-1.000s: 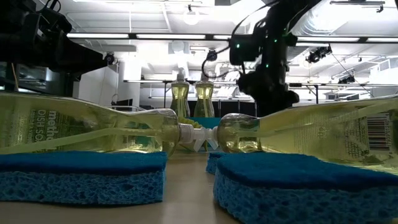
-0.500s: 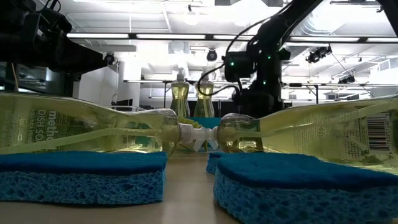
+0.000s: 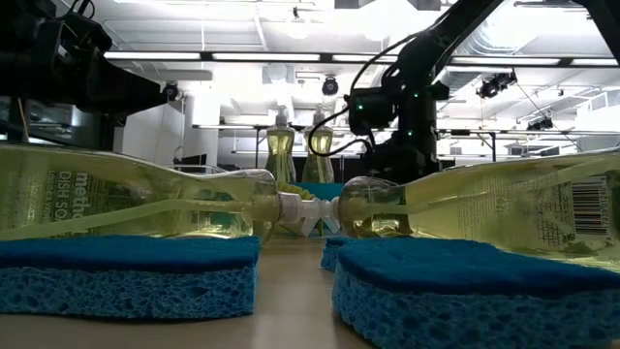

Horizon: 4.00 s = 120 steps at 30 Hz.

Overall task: Pick & Place Kitchen Sink Supplies
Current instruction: Put the blue sponge into the transparent bin

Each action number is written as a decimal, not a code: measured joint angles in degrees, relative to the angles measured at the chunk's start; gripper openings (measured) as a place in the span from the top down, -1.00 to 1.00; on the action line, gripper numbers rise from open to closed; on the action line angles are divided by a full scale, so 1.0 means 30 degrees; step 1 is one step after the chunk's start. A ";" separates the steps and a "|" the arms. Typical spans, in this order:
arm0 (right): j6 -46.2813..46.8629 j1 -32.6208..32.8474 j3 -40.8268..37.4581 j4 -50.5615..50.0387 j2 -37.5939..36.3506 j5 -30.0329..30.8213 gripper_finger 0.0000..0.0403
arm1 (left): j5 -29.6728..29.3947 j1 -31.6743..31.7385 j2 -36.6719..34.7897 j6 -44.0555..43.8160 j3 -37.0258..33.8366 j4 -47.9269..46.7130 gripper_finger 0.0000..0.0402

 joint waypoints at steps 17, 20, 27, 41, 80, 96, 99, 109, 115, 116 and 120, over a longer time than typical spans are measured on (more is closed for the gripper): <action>0.0510 0.0023 -0.0149 -0.2064 -0.1742 -0.0249 0.96 | 0.0000 -0.0002 -0.0006 0.0005 0.0000 0.0007 0.23; 0.0452 0.0023 -0.0124 -0.2077 -0.2620 -0.0247 0.96 | -0.0015 0.0000 0.0000 0.0006 -0.0001 0.0007 0.23; 0.0517 0.0168 -0.0117 -0.2048 -0.5127 -0.0306 0.96 | -0.0204 0.0005 -0.0007 0.0006 -0.0002 0.0029 0.23; 0.0423 0.3260 -0.0087 0.3056 -1.0044 0.3749 0.98 | -0.0197 0.0005 0.0000 0.0003 -0.0007 0.0105 0.23; -0.2696 0.4976 -0.0058 1.9420 -0.5989 1.0652 0.98 | -0.6011 0.0045 1.0042 -0.0256 0.7927 0.3743 0.23; -0.3990 0.4890 -0.0058 1.8961 -0.5989 1.1585 0.98 | 0.1876 0.5260 1.9481 0.0148 1.5582 0.3727 0.23; -0.4245 0.4821 -0.0058 1.8870 -0.5989 1.2136 0.98 | 0.2557 0.5262 2.0234 0.0156 1.6183 0.3706 0.23; -0.4215 0.4357 -0.0051 1.8039 -0.5989 1.2174 0.98 | 0.3173 0.5258 2.0530 0.0153 1.6415 0.3484 0.23; -0.5284 0.4290 -0.0051 1.8041 -0.5989 1.0866 0.98 | 0.2017 0.5258 2.0528 0.0159 1.6415 0.3497 0.23; -0.5398 0.4267 -0.0051 1.8039 -0.5989 1.0744 0.98 | 0.2015 0.5258 2.0531 0.0159 1.6415 0.3497 0.23; -0.5595 0.4162 -0.0051 1.8046 -0.5989 1.0290 0.98 | 0.2092 0.5258 2.0897 0.0098 1.6415 0.3388 0.23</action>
